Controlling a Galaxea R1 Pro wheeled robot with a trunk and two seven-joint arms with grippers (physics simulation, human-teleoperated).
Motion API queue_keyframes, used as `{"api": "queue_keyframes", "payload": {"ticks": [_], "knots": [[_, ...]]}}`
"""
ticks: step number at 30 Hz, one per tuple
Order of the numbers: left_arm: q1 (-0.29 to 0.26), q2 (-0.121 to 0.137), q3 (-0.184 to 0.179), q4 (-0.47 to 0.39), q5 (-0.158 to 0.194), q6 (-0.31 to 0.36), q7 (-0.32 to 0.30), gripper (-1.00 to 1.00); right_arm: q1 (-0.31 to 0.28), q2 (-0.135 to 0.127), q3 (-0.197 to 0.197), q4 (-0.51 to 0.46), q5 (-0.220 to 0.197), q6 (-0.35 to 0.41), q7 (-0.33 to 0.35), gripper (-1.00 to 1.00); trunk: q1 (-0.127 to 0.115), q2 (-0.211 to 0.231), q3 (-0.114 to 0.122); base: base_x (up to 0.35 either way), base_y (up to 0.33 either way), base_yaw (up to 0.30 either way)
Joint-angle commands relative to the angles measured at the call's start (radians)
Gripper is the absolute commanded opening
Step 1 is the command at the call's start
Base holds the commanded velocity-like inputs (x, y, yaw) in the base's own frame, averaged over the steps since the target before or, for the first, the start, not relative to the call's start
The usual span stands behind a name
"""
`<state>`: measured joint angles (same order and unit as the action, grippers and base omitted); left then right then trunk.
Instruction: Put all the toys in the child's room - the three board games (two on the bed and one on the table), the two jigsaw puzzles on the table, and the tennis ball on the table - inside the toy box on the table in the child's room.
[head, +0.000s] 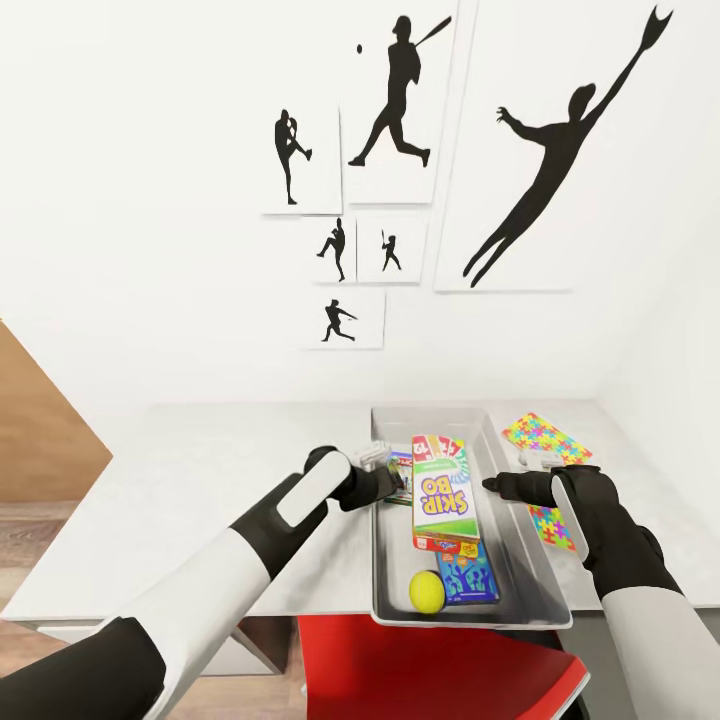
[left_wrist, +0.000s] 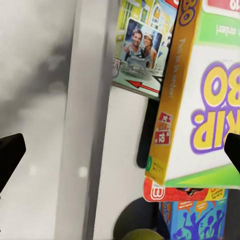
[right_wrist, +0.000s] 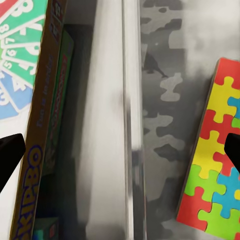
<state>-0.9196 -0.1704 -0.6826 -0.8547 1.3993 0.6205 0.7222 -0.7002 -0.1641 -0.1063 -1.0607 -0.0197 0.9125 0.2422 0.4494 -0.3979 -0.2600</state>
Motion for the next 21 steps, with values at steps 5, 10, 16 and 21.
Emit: {"api": "queue_keyframes", "payload": {"ticks": [5, 10, 16, 21], "knots": [[-0.002, 0.000, -0.013, 0.001, 0.008, -0.001, 0.008, 1.00, -0.001, 0.000, -0.001, -0.001, -0.002, 0.005, 0.002, 1.00, 0.001, -0.002, -0.005, 0.000, 0.000, 0.000], [-0.002, 0.000, -0.016, 0.001, 0.008, -0.001, 0.008, 1.00, -0.001, 0.000, -0.001, -0.001, -0.002, 0.005, 0.002, 1.00, 0.001, -0.002, -0.011, 0.000, 0.000, 0.000], [-0.002, 0.001, -0.019, 0.002, 0.008, -0.001, 0.008, 1.00, -0.001, 0.000, -0.001, -0.001, -0.002, 0.005, 0.002, 1.00, 0.001, -0.002, -0.018, 0.000, 0.000, 0.000], [-0.002, 0.001, -0.020, 0.002, 0.008, -0.001, 0.008, 1.00, -0.001, 0.000, -0.002, -0.001, -0.002, 0.005, 0.002, 1.00, 0.001, -0.002, -0.020, 0.000, 0.000, 0.000]]}}
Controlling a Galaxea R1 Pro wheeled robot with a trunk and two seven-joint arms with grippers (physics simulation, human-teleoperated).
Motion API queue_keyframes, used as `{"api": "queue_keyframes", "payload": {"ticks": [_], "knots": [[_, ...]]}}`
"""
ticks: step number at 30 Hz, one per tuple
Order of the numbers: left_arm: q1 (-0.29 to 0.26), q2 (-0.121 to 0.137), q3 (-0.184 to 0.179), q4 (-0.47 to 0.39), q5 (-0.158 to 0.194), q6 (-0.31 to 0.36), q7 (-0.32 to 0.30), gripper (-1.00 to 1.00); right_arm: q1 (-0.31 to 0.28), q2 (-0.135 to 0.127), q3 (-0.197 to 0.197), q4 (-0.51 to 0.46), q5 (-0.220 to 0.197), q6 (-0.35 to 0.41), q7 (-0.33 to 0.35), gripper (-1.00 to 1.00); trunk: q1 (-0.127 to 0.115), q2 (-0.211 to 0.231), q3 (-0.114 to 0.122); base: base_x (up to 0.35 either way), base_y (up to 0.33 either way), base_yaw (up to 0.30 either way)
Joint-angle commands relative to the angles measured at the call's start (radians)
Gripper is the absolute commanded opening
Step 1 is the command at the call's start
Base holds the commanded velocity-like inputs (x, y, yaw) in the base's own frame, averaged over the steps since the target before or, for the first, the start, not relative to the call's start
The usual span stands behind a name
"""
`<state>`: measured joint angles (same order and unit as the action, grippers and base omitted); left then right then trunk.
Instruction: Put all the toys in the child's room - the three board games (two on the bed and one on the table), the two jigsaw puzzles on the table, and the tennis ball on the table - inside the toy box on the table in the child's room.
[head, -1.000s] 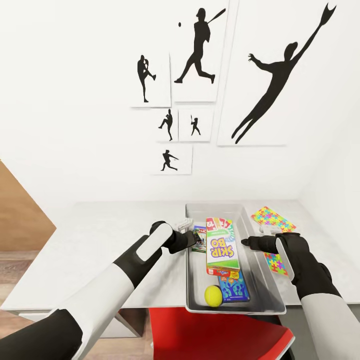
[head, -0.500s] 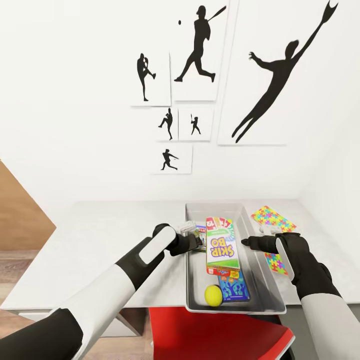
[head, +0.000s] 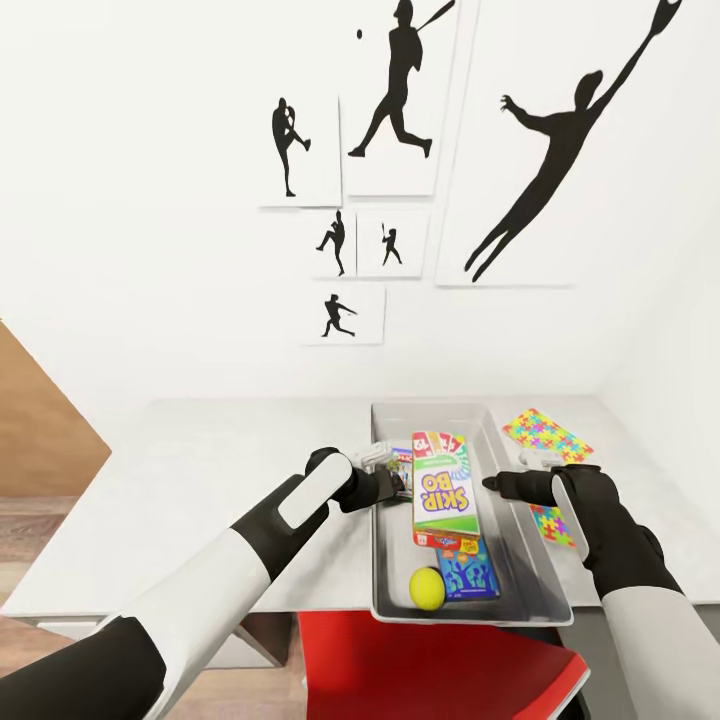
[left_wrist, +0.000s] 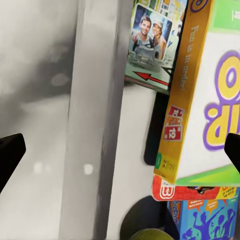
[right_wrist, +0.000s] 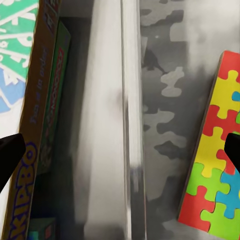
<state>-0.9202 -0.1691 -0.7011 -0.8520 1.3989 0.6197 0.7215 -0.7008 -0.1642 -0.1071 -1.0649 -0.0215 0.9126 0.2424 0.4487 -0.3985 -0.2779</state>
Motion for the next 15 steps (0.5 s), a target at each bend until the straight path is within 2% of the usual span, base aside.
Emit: {"api": "queue_keyframes", "payload": {"ticks": [1, 15], "knots": [[-0.001, 0.000, -0.002, -0.001, 0.008, -0.001, 0.009, 1.00, 0.000, 0.000, -0.001, 0.003, 0.000, 0.005, 0.002, 1.00, 0.001, -0.002, -0.002, 0.000, 0.000, 0.000], [0.000, 0.002, -0.002, -0.001, 0.009, -0.001, 0.007, 1.00, 0.000, 0.000, -0.002, 0.003, 0.000, 0.005, 0.002, 1.00, 0.001, -0.002, -0.003, 0.000, 0.000, 0.000]]}}
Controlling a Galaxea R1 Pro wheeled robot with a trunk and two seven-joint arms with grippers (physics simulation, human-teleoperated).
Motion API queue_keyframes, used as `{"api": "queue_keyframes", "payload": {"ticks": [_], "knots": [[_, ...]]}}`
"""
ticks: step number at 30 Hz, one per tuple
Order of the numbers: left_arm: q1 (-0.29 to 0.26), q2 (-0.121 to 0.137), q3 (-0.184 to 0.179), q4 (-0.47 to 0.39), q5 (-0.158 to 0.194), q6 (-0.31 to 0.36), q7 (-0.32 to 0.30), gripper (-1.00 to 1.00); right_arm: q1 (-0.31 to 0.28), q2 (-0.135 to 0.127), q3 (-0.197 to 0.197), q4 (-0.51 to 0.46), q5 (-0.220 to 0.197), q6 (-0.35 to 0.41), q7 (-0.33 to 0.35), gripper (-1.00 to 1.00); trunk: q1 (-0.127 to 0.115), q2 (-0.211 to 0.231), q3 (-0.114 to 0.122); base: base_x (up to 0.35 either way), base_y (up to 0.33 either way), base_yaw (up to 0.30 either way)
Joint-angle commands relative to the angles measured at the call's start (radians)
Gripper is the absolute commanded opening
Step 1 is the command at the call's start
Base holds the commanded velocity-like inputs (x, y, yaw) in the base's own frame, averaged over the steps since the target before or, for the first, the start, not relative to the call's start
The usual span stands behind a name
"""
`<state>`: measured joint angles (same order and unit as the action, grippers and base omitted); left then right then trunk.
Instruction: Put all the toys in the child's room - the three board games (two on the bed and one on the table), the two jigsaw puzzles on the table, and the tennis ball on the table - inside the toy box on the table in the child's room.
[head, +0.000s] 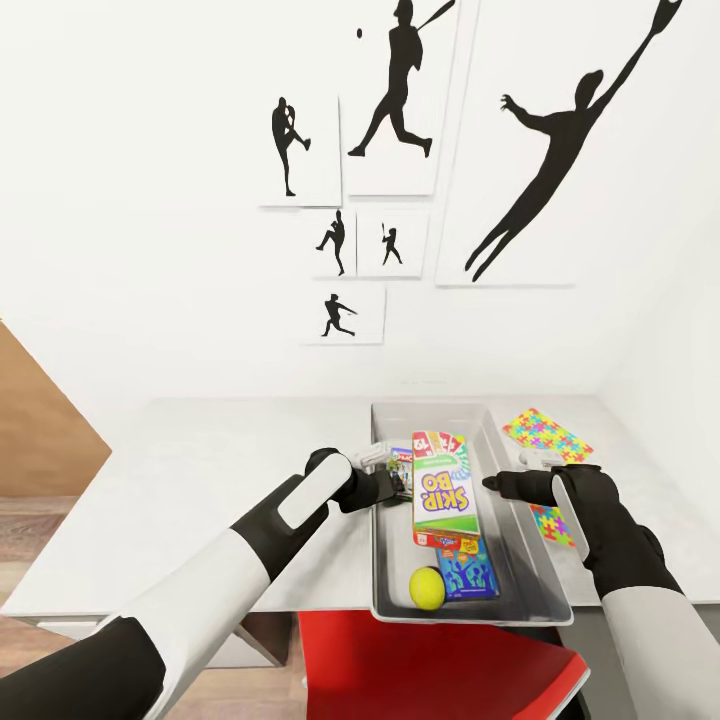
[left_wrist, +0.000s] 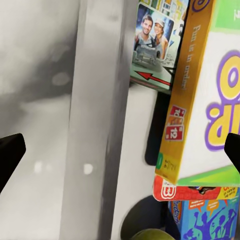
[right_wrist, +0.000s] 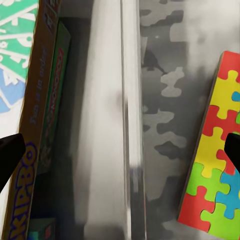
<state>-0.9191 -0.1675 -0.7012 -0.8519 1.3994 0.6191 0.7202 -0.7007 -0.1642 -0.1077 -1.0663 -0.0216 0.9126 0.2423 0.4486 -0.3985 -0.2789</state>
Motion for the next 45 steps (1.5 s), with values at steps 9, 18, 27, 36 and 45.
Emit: {"api": "queue_keyframes", "payload": {"ticks": [9, 18, 27, 36, 45], "knots": [[-0.001, 0.000, -0.002, -0.001, 0.008, -0.001, 0.008, 1.00, 0.000, 0.000, -0.001, 0.005, 0.000, 0.005, 0.002, 1.00, 0.001, -0.002, -0.004, 0.000, 0.000, 0.000], [-0.001, 0.000, -0.002, -0.001, 0.009, -0.001, 0.008, 1.00, 0.000, -0.001, -0.001, 0.005, 0.000, 0.005, 0.002, 1.00, 0.001, -0.002, -0.010, 0.000, 0.000, 0.000], [-0.001, 0.000, -0.002, 0.001, 0.009, -0.001, 0.008, 1.00, 0.000, -0.001, -0.001, 0.005, -0.001, 0.005, 0.002, 1.00, 0.001, -0.002, -0.011, 0.000, 0.000, 0.000], [-0.001, 0.001, -0.001, 0.016, 0.010, -0.001, 0.002, 1.00, 0.000, -0.002, -0.002, 0.005, -0.001, 0.005, 0.002, 1.00, 0.001, -0.002, -0.011, 0.000, 0.000, 0.000], [-0.001, 0.001, -0.001, 0.018, 0.010, -0.001, 0.001, 1.00, 0.000, -0.003, -0.003, 0.005, -0.002, 0.006, 0.002, 1.00, 0.001, -0.002, -0.011, 0.000, 0.000, 0.000]]}}
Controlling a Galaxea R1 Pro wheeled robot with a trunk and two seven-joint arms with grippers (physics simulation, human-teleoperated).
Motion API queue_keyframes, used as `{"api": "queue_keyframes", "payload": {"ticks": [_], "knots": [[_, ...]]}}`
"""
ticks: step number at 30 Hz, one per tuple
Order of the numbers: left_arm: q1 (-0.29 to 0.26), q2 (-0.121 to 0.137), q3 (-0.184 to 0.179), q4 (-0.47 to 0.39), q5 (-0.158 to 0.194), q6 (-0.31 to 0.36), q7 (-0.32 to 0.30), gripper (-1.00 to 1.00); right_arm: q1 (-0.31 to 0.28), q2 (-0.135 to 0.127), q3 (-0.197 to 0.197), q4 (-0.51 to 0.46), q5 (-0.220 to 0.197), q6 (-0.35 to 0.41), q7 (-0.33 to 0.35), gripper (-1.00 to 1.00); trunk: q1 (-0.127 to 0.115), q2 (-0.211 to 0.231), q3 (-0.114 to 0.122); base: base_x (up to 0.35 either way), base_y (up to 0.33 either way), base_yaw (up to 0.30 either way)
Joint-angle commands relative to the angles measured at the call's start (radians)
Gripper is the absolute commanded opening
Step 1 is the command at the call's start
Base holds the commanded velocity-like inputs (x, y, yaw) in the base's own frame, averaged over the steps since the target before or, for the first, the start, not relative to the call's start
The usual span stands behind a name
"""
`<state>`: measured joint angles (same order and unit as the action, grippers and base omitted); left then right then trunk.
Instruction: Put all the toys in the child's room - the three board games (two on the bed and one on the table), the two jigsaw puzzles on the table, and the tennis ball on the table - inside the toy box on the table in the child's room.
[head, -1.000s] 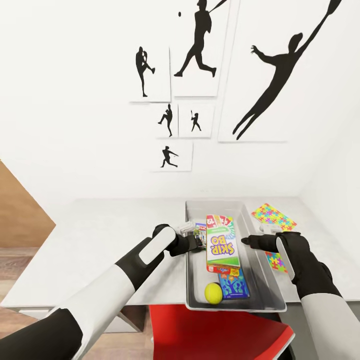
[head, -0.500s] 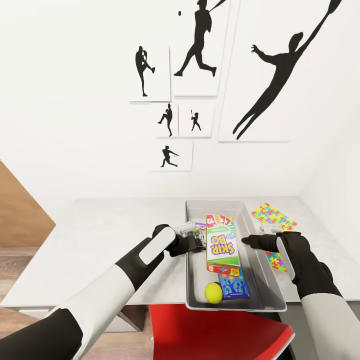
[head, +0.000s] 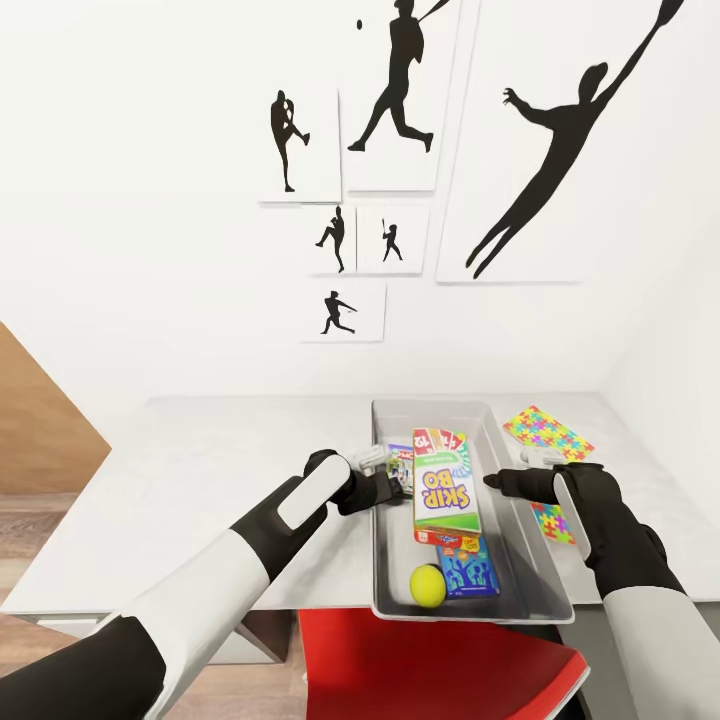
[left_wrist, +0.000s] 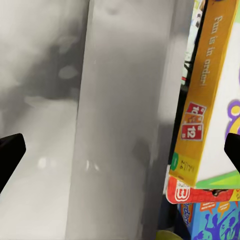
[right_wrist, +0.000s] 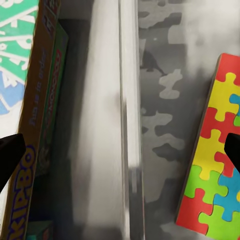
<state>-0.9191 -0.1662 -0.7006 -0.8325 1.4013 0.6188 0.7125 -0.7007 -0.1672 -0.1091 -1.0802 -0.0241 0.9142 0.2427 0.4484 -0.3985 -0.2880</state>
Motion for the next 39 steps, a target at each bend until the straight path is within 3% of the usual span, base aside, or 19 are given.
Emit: {"api": "queue_keyframes", "payload": {"ticks": [1, 15, 16, 19, 20, 39], "knots": [[-0.001, 0.000, -0.002, -0.001, 0.008, -0.001, 0.009, 1.00, 0.000, 0.000, -0.001, 0.019, 0.000, 0.005, 0.001, 1.00, 0.002, -0.002, -0.002, 0.000, 0.000, 0.000], [-0.001, 0.001, -0.002, 0.001, 0.008, -0.001, 0.008, 1.00, -0.001, 0.000, -0.001, 0.019, 0.000, 0.005, 0.001, 1.00, 0.002, -0.002, -0.002, 0.000, 0.000, 0.000], [-0.001, 0.000, -0.002, 0.001, 0.008, -0.001, 0.008, 1.00, -0.001, 0.000, -0.001, 0.019, 0.000, 0.005, 0.001, -1.00, 0.002, -0.002, -0.002, 0.000, 0.000, 0.000], [-0.001, 0.000, -0.002, 0.001, 0.008, -0.001, 0.008, 1.00, -0.001, 0.001, -0.001, 0.019, 0.000, 0.005, 0.001, -1.00, 0.002, -0.002, -0.002, 0.000, 0.000, 0.000], [-0.001, -0.001, -0.002, 0.001, 0.008, -0.001, 0.008, -1.00, -0.001, 0.001, -0.001, 0.019, 0.000, 0.005, 0.001, -1.00, 0.002, -0.002, -0.002, 0.000, 0.000, 0.000], [0.001, 0.000, -0.003, 0.000, 0.010, -0.010, 0.007, -1.00, -0.001, -0.003, -0.001, 0.019, 0.001, 0.006, 0.002, -1.00, 0.002, -0.002, -0.002, 0.000, 0.000, 0.000]]}}
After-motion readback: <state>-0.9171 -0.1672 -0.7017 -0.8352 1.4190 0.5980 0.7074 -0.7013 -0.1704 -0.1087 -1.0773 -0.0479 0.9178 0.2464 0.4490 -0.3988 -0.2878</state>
